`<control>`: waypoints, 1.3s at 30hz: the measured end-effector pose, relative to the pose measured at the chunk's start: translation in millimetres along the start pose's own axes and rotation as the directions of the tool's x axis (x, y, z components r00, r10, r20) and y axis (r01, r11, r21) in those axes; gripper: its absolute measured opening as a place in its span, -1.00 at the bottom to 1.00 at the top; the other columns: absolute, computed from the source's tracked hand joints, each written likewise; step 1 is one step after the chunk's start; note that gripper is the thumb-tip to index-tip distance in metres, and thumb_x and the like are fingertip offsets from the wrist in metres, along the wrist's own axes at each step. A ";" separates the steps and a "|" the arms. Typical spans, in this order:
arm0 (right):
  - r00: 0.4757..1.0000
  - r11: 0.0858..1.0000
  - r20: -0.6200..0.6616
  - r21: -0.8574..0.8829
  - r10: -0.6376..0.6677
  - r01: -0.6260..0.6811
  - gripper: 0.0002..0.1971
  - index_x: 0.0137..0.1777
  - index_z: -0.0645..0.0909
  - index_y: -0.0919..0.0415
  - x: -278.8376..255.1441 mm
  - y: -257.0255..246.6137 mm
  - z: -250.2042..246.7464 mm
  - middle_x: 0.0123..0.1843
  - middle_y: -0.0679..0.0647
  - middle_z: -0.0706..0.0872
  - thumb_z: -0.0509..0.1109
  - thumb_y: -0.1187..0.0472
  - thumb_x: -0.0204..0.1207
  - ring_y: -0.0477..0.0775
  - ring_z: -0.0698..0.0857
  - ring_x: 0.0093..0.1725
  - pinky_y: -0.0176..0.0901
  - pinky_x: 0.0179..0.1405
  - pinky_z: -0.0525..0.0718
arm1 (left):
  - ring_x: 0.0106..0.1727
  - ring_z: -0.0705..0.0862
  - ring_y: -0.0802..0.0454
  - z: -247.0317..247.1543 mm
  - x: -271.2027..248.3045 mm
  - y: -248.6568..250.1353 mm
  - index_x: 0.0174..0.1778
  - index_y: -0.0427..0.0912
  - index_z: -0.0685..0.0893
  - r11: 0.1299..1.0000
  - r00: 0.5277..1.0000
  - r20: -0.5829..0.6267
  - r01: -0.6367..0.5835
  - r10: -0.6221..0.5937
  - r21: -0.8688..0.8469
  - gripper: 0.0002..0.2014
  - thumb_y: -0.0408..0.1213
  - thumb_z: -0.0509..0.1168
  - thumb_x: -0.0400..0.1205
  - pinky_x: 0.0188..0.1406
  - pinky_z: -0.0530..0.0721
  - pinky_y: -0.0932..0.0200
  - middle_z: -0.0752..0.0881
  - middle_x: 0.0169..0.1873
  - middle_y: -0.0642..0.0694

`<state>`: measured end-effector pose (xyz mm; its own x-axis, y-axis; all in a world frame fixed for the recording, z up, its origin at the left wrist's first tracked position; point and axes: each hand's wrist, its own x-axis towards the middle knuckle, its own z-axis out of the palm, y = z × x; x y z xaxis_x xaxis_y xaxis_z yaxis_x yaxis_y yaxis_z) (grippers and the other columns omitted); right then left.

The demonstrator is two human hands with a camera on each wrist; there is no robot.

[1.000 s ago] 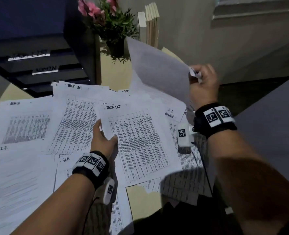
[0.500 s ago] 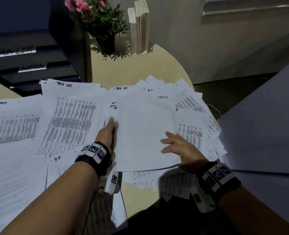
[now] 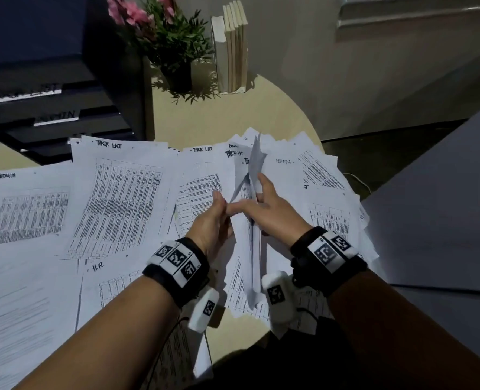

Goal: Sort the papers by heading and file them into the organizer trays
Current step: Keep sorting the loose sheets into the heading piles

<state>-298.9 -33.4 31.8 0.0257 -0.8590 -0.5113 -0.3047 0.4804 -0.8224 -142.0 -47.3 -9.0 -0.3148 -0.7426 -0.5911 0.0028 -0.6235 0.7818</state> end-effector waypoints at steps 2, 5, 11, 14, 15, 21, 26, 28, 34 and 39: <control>0.996 0.985 -0.077 -0.170 -0.036 0.023 -0.18 0.74 -0.03 -0.09 0.7 -2.9 -9.1 0.41 0.00 0.57 0.27 0.26 0.54 0.13 0.63 0.32 -0.06 0.20 0.62 | 0.14 0.72 0.00 -0.1 2.4 4.8 0.23 -0.09 0.80 1.000 1.000 0.012 -0.018 0.018 -0.015 -0.31 0.34 -0.05 0.70 0.34 0.52 0.17 0.74 0.18 -0.16; 0.975 0.976 -0.168 -0.184 -0.144 0.112 -0.31 0.62 0.30 -0.09 -4.2 -0.7 -28.5 0.26 0.05 0.71 0.17 0.45 0.52 0.13 0.69 0.20 -0.08 0.12 0.67 | -0.14 0.64 0.00 -12.5 7.1 6.3 0.22 -0.01 0.78 0.993 0.991 -0.097 -0.080 0.089 0.089 -0.77 -0.12 0.30 0.72 -0.04 0.66 0.31 0.73 -0.09 -0.14; 0.913 0.863 -0.243 0.316 -0.328 0.395 -0.64 0.27 0.58 0.07 -23.8 -4.7 -76.7 0.26 0.07 0.76 0.34 0.50 0.61 0.06 0.73 0.26 -0.09 0.26 0.70 | 0.43 0.52 0.14 -59.5 15.1 -9.9 0.16 0.13 0.68 0.945 0.907 -0.362 -0.097 0.213 0.313 -0.58 -0.51 0.42 0.58 0.25 0.58 0.20 0.56 0.37 0.12; 0.918 0.986 -0.377 0.057 -0.127 0.159 -0.69 0.20 0.53 0.04 -14.6 30.5 -87.3 0.14 0.06 0.77 0.43 0.38 0.57 -0.06 0.75 0.03 -0.41 0.04 0.66 | 0.35 0.56 0.15 -65.3 14.7 -12.8 0.20 0.13 0.65 0.941 0.904 -0.375 -0.078 0.206 0.329 -0.54 -0.48 0.48 0.52 0.38 0.57 0.07 0.61 0.32 0.12; 0.908 0.997 -0.414 -0.071 -0.065 0.039 -0.69 0.20 0.53 0.04 -12.0 44.6 -84.7 0.08 0.02 0.77 0.46 0.35 0.55 -0.09 0.73 -0.04 -0.52 -0.09 0.60 | 0.30 0.57 0.16 -64.3 15.4 -14.9 0.23 0.10 0.65 0.944 0.900 -0.386 -0.073 0.201 0.321 -0.56 -0.46 0.48 0.54 0.30 0.58 0.13 0.61 0.28 0.11; 0.899 0.981 -0.436 -0.152 0.043 -0.120 -0.79 0.17 0.55 0.23 -2.8 101.2 -59.3 0.04 0.07 0.70 0.43 0.30 0.57 0.11 0.64 0.07 -0.12 0.07 0.58 | -0.32 0.73 0.39 -50.6 13.4 -18.6 0.23 -0.01 0.68 0.984 0.878 -0.459 -0.068 0.136 0.162 -0.78 -0.23 0.37 0.67 -0.32 0.64 0.48 0.71 -0.04 0.06; 0.913 0.982 -0.407 -0.157 0.032 -0.105 -0.88 -0.11 0.53 0.11 -3.2 113.0 -58.1 -0.14 -0.03 0.68 0.39 0.31 0.58 0.03 0.66 -0.10 -0.12 -0.03 0.66 | 0.48 0.52 0.05 -56.1 8.8 -19.4 0.39 0.10 0.56 0.899 0.900 -0.382 -0.023 0.209 0.436 -0.38 -0.42 0.56 0.47 0.46 0.52 0.01 0.56 0.42 0.07; 0.896 0.980 -0.443 -0.168 0.020 -0.105 -0.94 -0.05 0.58 0.18 -7.7 114.7 -64.5 -0.13 0.01 0.70 0.39 0.33 0.57 0.11 0.66 -0.07 -0.10 0.02 0.63 | 0.60 0.37 0.05 -58.5 5.3 -16.6 0.47 0.09 0.50 0.875 0.879 -0.405 -0.029 0.253 0.484 -0.33 -0.47 0.53 0.50 0.49 0.41 0.10 0.48 0.53 0.03; 0.862 0.993 -0.504 -0.063 0.055 -0.100 -0.97 -0.01 0.58 0.26 -19.0 117.3 -84.5 -0.08 0.18 0.73 0.37 0.34 0.59 0.22 0.70 -0.03 -0.03 0.06 0.69 | 0.61 0.36 0.02 -70.0 -2.9 -11.0 0.61 0.03 0.40 0.825 0.870 -0.395 -0.023 0.294 0.565 -0.24 -0.52 0.48 0.52 0.52 0.38 0.13 0.44 0.57 0.07; 0.886 0.993 -0.448 0.036 0.115 -0.111 -0.93 -0.11 0.57 0.23 -14.8 118.8 -71.6 -0.12 0.21 0.74 0.42 0.31 0.58 0.25 0.72 -0.08 0.05 -0.01 0.74 | 0.59 0.38 0.06 -68.1 -6.6 -15.9 0.57 0.08 0.45 0.856 0.874 -0.394 -0.044 0.283 0.515 -0.24 -0.57 0.47 0.50 0.52 0.39 0.15 0.47 0.54 0.07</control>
<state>-403.6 23.7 -40.5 -0.4391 -0.7855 -0.4361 -0.2714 0.5787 -0.7691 -75.4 -49.2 -31.1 0.0996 -0.9220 -0.3740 -0.4728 -0.3746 0.7976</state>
